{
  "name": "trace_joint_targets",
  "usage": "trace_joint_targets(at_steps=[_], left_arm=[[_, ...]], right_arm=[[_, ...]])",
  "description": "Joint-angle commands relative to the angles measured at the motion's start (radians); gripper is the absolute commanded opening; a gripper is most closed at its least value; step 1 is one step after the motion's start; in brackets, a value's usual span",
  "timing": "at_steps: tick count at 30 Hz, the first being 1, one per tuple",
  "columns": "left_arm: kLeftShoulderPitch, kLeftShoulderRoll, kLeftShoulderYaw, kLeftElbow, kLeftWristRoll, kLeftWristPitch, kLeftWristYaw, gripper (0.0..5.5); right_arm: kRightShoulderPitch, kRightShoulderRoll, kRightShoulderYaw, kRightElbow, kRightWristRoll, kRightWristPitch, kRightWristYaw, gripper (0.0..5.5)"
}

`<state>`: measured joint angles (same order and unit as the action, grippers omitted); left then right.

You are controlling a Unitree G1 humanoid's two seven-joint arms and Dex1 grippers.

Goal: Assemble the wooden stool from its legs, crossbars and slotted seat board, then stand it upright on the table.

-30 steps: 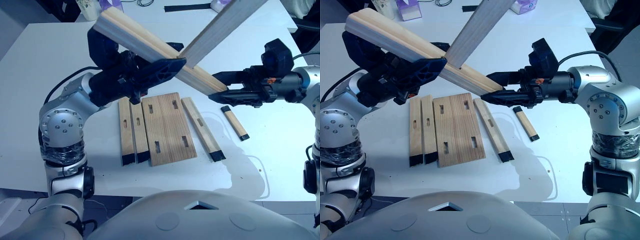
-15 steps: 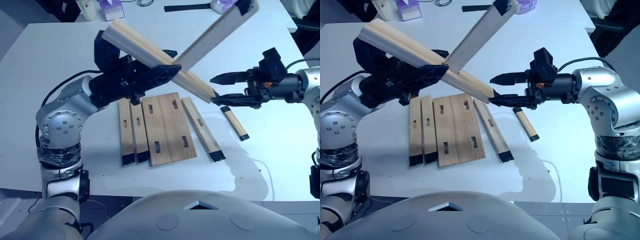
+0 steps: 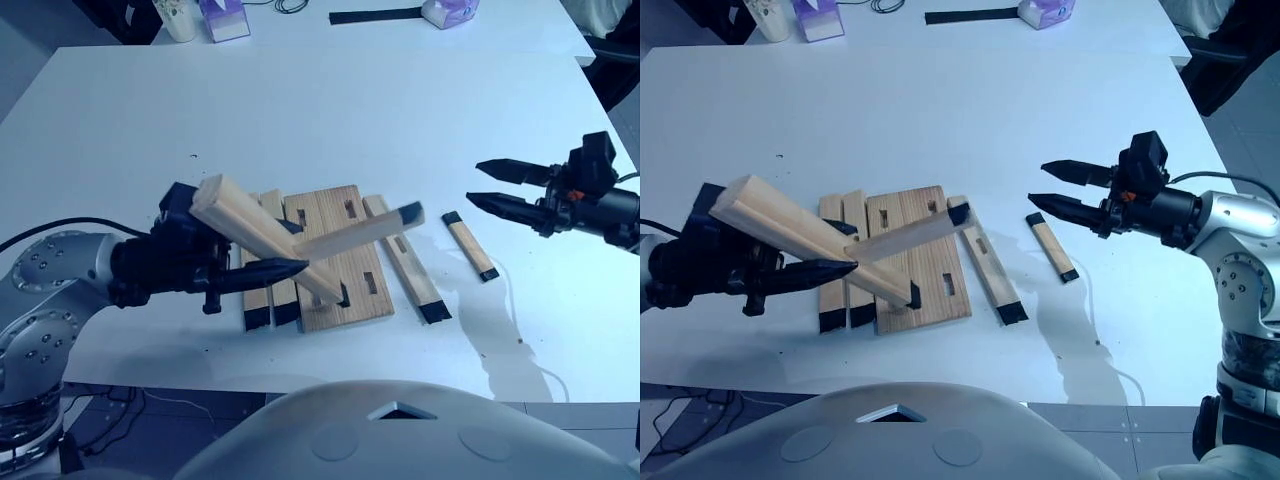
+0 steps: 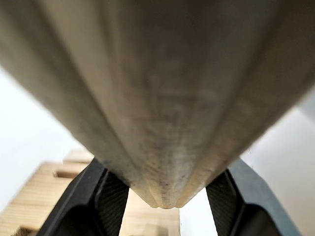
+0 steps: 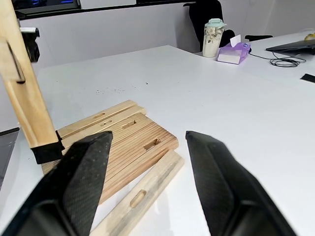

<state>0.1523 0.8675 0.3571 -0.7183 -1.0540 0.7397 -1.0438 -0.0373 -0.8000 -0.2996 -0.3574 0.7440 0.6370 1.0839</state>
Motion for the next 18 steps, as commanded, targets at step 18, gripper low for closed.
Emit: trace_joint_targets(at_steps=[18], left_arm=[[0.085,0.056,-0.1,0.114,0.294,-0.27,-0.13,2.09]], right_arm=[[0.04,-0.003,0.048,-0.04,-0.052,-0.071,-0.038,2.74]])
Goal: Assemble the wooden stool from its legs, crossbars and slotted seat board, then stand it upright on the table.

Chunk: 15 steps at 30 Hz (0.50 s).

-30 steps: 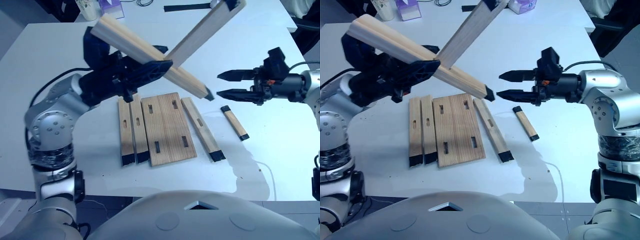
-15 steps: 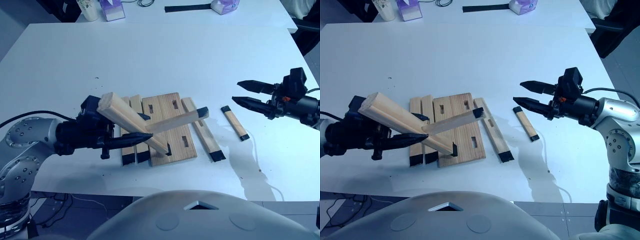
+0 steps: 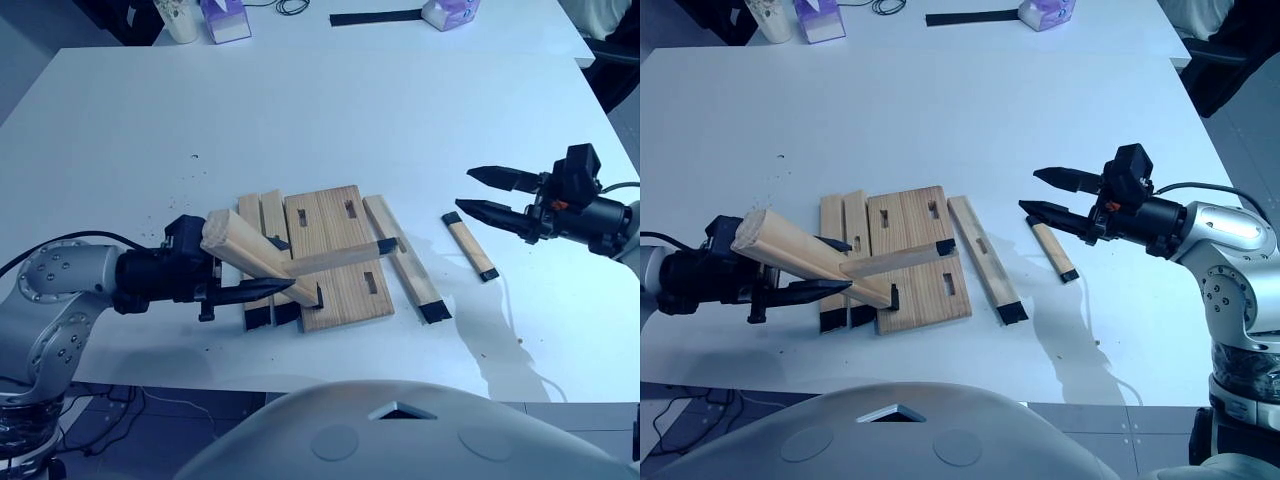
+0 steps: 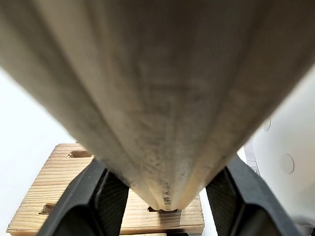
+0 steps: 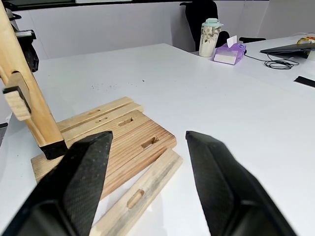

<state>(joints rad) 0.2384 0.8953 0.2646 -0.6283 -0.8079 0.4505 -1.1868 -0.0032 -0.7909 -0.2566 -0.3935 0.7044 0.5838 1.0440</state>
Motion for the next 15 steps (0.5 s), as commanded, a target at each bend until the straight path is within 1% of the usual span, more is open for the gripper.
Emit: trace_joint_targets(at_steps=[1,9,15], left_arm=[[-0.011,0.033,0.0,0.027,0.033,0.023,0.014,2.09],[-0.032,0.059,0.048,0.007,-0.028,0.053,0.0,2.09],[-0.021,0.049,0.031,0.003,0.005,0.037,-0.001,2.09]], right_arm=[[0.008,-0.012,0.005,-0.004,-0.014,-0.02,0.001,2.74],[0.037,-0.009,-0.003,-0.02,-0.012,-0.034,-0.01,2.74],[0.031,-0.009,0.005,-0.018,-0.012,-0.038,-0.015,2.74]])
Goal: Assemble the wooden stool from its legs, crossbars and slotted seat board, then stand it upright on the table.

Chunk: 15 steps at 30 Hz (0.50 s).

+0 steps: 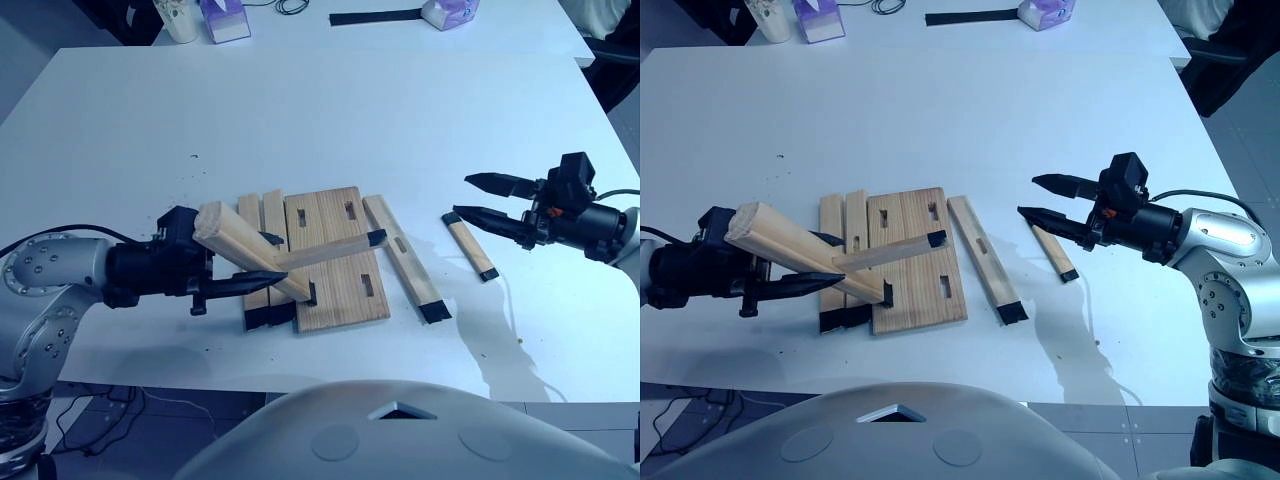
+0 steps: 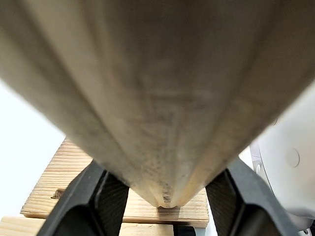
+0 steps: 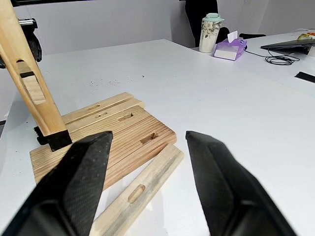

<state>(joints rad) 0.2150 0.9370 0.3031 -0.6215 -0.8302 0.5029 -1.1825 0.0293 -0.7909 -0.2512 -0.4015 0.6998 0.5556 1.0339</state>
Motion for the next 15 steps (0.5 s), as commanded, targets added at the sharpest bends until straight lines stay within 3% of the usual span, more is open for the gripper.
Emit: trace_joint_targets(at_steps=[1,15], left_arm=[[0.01,0.005,-0.015,-0.002,0.046,-0.027,-0.007,2.09],[0.105,-0.009,-0.202,0.057,0.348,-0.271,0.008,2.09]], right_arm=[[-0.004,-0.01,0.001,-0.008,-0.008,-0.011,-0.002,2.74],[-0.048,-0.029,0.026,0.024,-0.016,-0.018,0.028,2.74]])
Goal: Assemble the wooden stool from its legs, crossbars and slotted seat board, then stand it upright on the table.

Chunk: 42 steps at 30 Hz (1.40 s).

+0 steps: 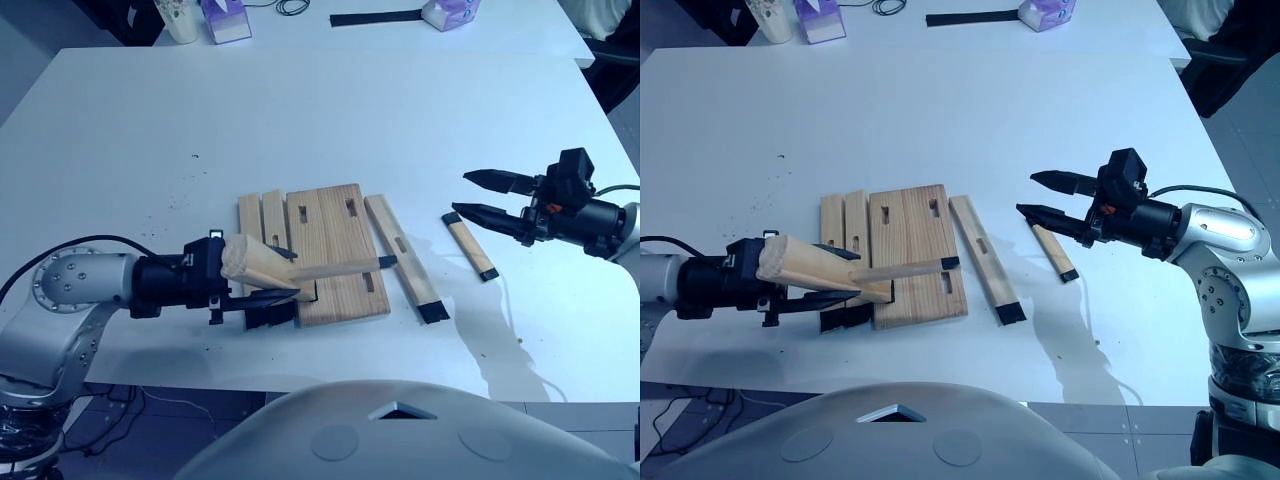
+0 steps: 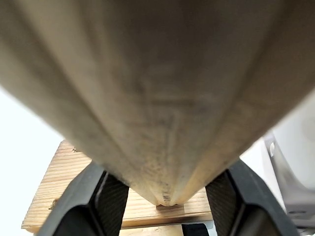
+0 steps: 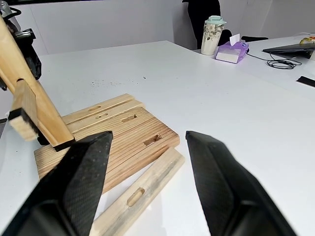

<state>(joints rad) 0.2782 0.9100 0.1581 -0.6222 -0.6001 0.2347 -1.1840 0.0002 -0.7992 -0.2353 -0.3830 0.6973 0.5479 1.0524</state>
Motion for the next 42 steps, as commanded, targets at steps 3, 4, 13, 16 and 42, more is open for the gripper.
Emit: trace_joint_targets(at_steps=[3,4,13,16,42], left_arm=[[0.044,0.015,-0.09,0.066,0.14,-0.02,0.035,2.09],[0.044,0.016,-0.096,0.066,0.142,-0.023,0.04,2.09],[-0.013,0.011,-0.147,0.12,0.143,-0.036,0.067,2.09],[-0.06,0.016,-0.164,0.152,0.135,-0.047,0.055,2.09],[-0.129,-0.012,-0.145,0.3,0.167,-0.029,0.048,3.55]], right_arm=[[-0.022,-0.018,0.019,0.006,-0.019,-0.013,0.015,2.74],[-0.024,-0.018,0.022,0.006,-0.021,-0.013,0.017,2.74],[-0.071,-0.01,0.074,0.045,-0.044,-0.026,0.04,2.74],[-0.081,-0.012,0.08,0.052,-0.044,-0.027,0.046,2.74],[0.03,-0.002,0.052,-0.011,-0.052,-0.041,-0.012,2.74]])
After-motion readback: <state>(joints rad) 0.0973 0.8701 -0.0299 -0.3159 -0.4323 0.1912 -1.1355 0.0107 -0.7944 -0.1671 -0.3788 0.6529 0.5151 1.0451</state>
